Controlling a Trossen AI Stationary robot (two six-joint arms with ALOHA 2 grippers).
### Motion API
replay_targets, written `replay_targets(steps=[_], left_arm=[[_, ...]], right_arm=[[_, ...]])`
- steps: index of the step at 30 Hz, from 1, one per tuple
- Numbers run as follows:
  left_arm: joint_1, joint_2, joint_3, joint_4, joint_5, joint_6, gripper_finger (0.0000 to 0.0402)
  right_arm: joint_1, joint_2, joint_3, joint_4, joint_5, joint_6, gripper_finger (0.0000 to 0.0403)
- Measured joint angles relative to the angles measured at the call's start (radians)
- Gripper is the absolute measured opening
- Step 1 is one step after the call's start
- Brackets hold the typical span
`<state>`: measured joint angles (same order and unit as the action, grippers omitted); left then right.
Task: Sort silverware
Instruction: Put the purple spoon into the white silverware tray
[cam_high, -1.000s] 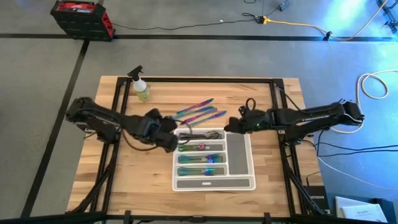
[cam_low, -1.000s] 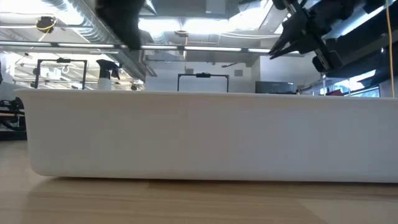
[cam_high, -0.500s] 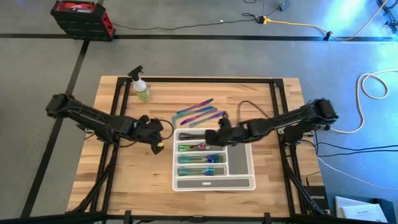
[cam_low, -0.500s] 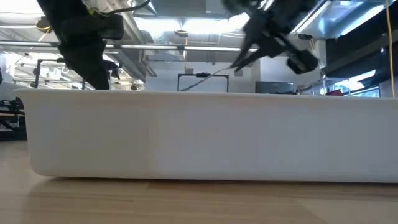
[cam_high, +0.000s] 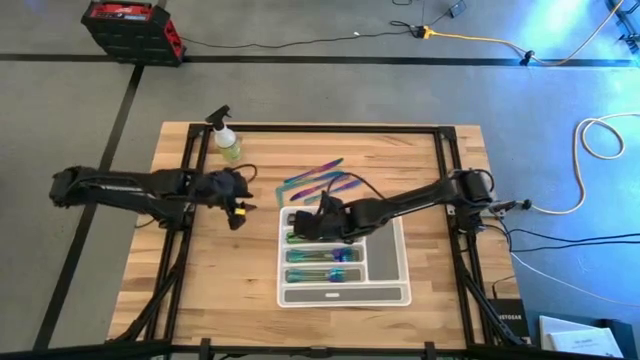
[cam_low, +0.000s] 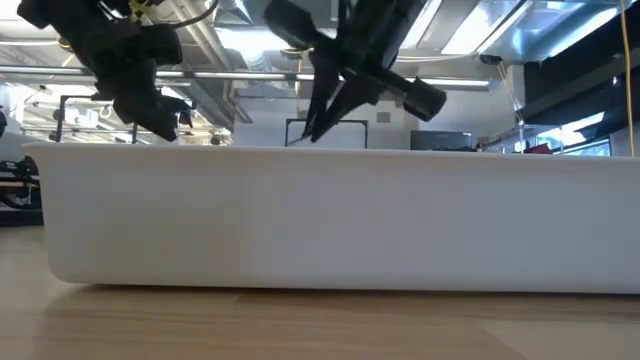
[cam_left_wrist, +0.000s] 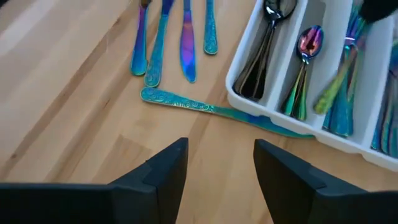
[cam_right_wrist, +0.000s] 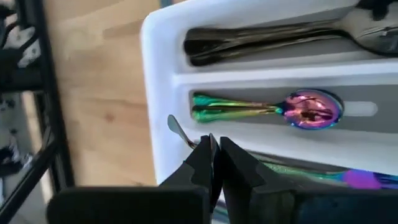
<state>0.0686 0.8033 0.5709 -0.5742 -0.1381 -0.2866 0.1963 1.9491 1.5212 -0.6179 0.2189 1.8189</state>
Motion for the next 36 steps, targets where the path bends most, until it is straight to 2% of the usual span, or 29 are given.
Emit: replay_targets(steps=[5, 12, 31, 36], left_arm=[[0.058, -0.021, -0.005, -0.013, 0.115, 0.086, 0.017], [0.097, -0.021, -0.005, -0.007, 0.153, 0.14, 0.017], [0.139, -0.02, -0.005, 0.043, 0.164, 0.147, 0.017], [0.138, -0.02, -0.005, 0.043, 0.164, 0.152, 0.017]], right_arm=[[0.0, 0.031, 0.014, -0.057, 0.007, 0.031, 0.0], [0.0, 0.032, 0.009, -0.066, 0.007, 0.039, 0.0007], [0.0, 0.031, 0.008, -0.079, -0.019, -0.044, 0.0129], [0.0, 0.031, 0.008, -0.137, 0.002, -0.068, 0.0143]])
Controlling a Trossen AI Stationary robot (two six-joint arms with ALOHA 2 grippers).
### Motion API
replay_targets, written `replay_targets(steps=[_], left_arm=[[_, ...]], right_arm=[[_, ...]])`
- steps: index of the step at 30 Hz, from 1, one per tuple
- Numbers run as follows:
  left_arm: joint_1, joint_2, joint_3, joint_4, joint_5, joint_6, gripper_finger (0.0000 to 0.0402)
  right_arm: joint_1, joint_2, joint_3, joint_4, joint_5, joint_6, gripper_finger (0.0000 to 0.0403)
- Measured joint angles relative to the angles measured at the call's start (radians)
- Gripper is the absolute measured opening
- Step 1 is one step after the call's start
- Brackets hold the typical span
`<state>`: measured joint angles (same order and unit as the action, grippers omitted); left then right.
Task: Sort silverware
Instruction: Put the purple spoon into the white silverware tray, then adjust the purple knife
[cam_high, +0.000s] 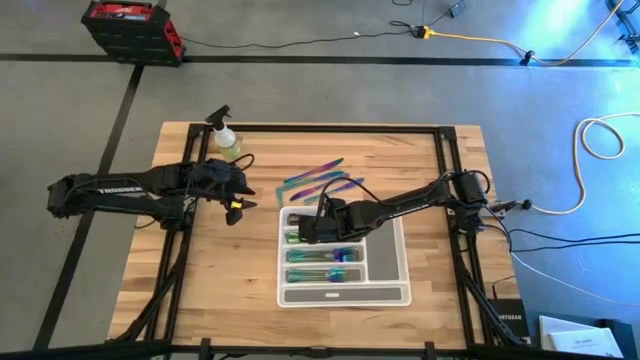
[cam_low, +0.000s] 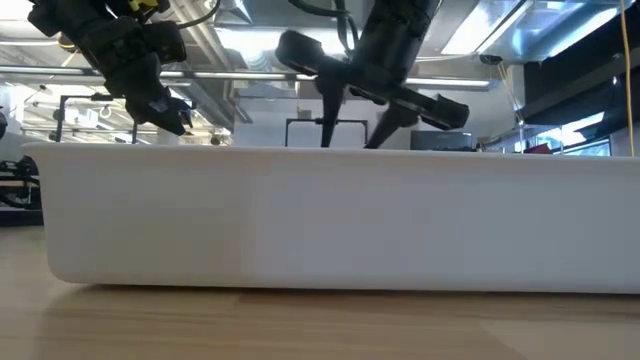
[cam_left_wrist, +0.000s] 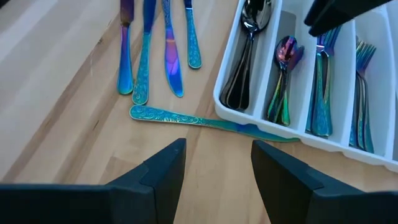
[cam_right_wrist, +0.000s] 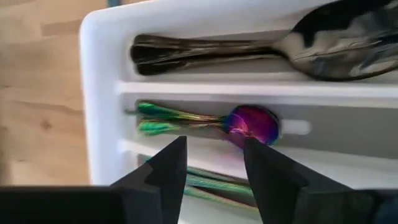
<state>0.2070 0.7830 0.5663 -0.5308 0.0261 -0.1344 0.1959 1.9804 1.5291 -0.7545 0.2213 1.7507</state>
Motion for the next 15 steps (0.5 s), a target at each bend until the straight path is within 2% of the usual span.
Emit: replay_targets(steps=[4, 8, 15], left_arm=[[0.0, 0.0, 0.0, 0.0, 0.0, 0.005, 0.017], [0.0, 0.0, 0.0, 0.03, 0.0, 0.014, 0.017], [0.006, 0.05, 0.001, 0.164, 0.014, 0.177, 0.017]], right_arm=[[-0.002, 0.0, 0.0, -0.033, 0.006, -0.002, 0.0144], [0.0, -0.001, 0.028, -0.063, 0.064, -0.021, 0.0144], [0.0, -0.004, 0.273, -0.311, 0.18, -0.257, 0.0144]])
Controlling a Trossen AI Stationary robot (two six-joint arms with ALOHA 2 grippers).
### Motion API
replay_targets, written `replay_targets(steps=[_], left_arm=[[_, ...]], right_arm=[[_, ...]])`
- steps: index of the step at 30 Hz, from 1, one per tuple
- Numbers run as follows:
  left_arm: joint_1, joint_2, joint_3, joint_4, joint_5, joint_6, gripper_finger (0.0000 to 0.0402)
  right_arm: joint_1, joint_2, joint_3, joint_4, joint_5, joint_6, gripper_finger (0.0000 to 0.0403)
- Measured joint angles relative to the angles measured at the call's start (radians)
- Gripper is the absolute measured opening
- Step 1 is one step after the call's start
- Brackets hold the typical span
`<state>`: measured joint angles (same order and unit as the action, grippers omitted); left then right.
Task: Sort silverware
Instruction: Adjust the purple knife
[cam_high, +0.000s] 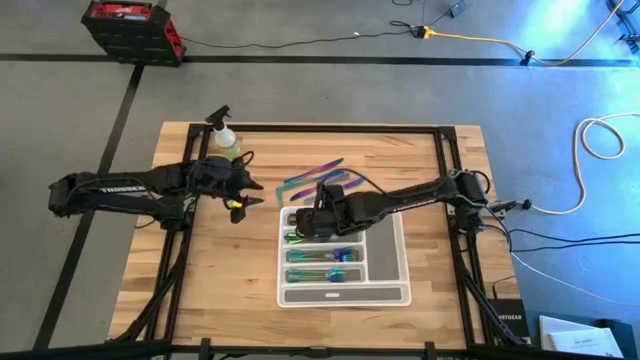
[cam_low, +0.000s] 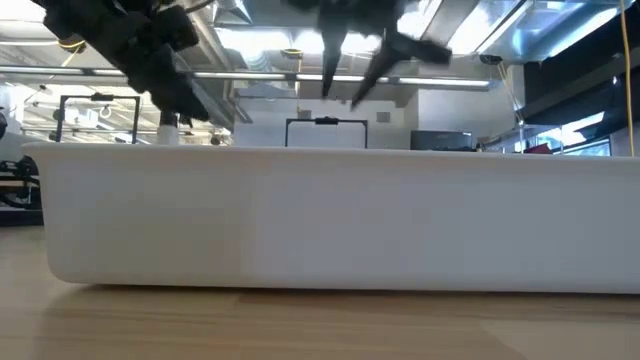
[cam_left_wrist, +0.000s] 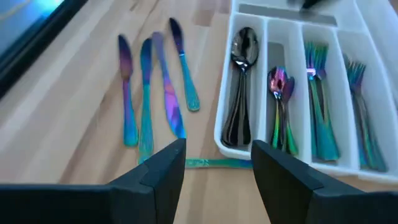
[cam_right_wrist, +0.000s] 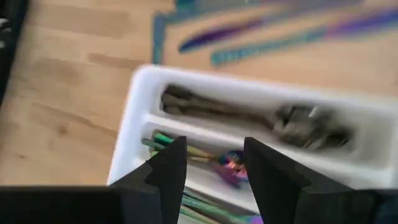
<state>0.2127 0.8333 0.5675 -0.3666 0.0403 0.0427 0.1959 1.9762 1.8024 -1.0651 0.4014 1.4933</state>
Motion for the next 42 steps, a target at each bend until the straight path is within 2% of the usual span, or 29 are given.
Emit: replay_targets(steps=[4, 6, 9, 11, 14, 19, 24, 27, 29, 37, 42], left_arm=[[0.001, 0.115, 0.001, 0.018, 0.09, 0.143, 0.017], [0.007, 0.187, 0.005, 0.018, 0.123, 0.139, 0.017], [0.018, 0.294, 0.032, 0.019, 0.114, 0.113, 0.017], [0.023, 0.348, 0.048, 0.004, 0.109, 0.172, 0.017], [0.027, 0.399, 0.073, 0.017, 0.108, 0.346, 0.017], [0.039, 0.446, 0.095, 0.059, 0.063, 0.751, 0.017], [0.086, 0.525, 0.096, 0.108, 0.02, 0.935, 0.017], [0.107, 0.576, 0.102, 0.125, -0.033, 0.97, 0.017], [0.122, 0.607, 0.109, 0.128, -0.032, 0.984, 0.017], [0.137, 0.697, 0.14, 0.124, 0.011, 1.087, 0.017], [0.165, 0.733, 0.161, 0.124, 0.058, 1.088, 0.017]], right_arm=[[-0.011, -0.002, 0.18, -0.201, 0.054, -0.246, 0.0143], [-0.016, -0.002, 0.264, -0.316, 0.055, -0.362, 0.0138], [-0.023, -0.002, 0.379, -0.484, 0.055, -0.465, 0.0128], [-0.021, -0.004, 0.428, -0.507, 0.055, -0.538, 0.0123], [-0.02, -0.028, 0.452, -0.479, 0.047, -0.65, 0.0123], [-0.02, -0.064, 0.463, -0.505, -0.005, -0.699, 0.0122], [-0.02, -0.098, 0.463, -0.506, -0.056, -0.76, 0.0122], [-0.02, -0.114, 0.463, -0.506, -0.082, -0.767, 0.0122], [-0.02, -0.121, 0.463, -0.506, -0.1, -0.769, 0.0122], [-0.019, -0.135, 0.462, -0.506, -0.115, -0.744, 0.0122], [-0.019, -0.135, 0.462, -0.506, -0.115, -0.737, 0.0122]])
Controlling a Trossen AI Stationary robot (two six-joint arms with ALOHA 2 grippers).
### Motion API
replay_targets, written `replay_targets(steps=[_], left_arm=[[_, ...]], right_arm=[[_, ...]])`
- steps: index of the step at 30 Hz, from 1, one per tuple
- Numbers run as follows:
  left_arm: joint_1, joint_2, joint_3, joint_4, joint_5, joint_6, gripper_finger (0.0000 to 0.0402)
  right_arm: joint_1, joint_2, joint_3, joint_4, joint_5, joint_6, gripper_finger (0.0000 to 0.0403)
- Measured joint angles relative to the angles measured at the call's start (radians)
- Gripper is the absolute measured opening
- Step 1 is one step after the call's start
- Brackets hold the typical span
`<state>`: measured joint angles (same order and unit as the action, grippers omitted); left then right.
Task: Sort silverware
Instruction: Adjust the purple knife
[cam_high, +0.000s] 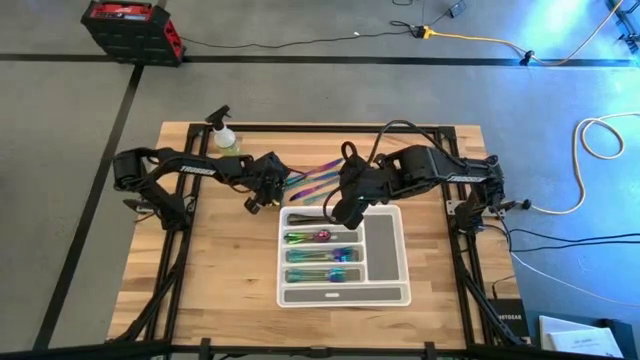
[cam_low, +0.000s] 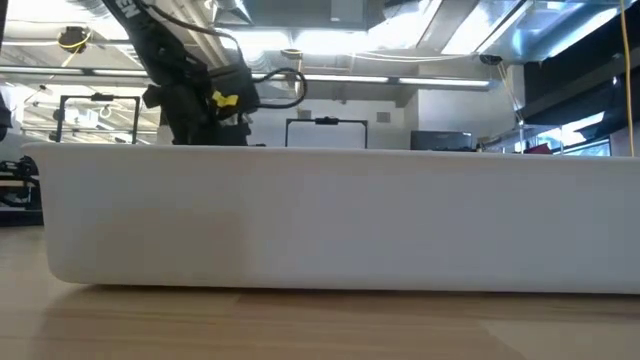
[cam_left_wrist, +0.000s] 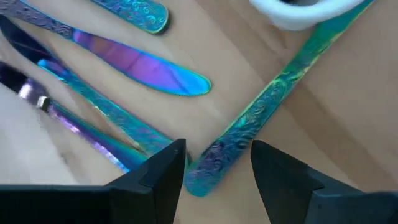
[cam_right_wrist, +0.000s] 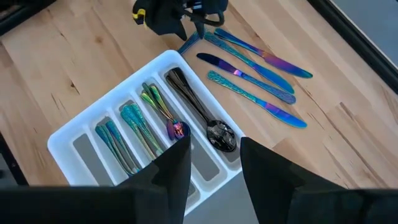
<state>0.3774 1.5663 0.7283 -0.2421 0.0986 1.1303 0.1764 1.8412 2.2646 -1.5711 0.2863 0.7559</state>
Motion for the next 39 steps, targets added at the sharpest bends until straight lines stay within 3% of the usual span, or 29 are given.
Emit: replay_targets(steps=[4, 12, 16, 25, 30, 39], left_arm=[[0.031, 0.032, 0.004, -0.003, 0.08, -0.068, 0.016], [0.043, 0.045, 0.009, -0.091, 0.102, -0.243, 0.0126], [0.043, 0.04, 0.007, -0.189, 0.106, -0.387, 0.0115], [0.034, -0.048, 0.001, -0.507, 0.121, -0.543, 0.0091], [0.007, -0.083, -0.007, -0.654, 0.173, -0.703, 0.0082], [-0.14, -0.088, 0.002, -0.677, 0.23, -0.777, 0.0078]], right_arm=[[0.0, 0.001, 0.0, 0.0, 0.01, 0.0, 0.0122], [0.0, 0.002, 0.0, 0.0, 0.017, 0.001, 0.0122], [0.0, 0.002, 0.0, 0.0, 0.018, 0.001, 0.0122], [0.0, 0.002, -0.001, 0.001, 0.099, -0.007, 0.0122], [-0.003, 0.002, -0.002, 0.011, 0.155, -0.054, 0.0122], [-0.064, 0.04, -0.002, 0.16, -0.029, -0.217, 0.0122]])
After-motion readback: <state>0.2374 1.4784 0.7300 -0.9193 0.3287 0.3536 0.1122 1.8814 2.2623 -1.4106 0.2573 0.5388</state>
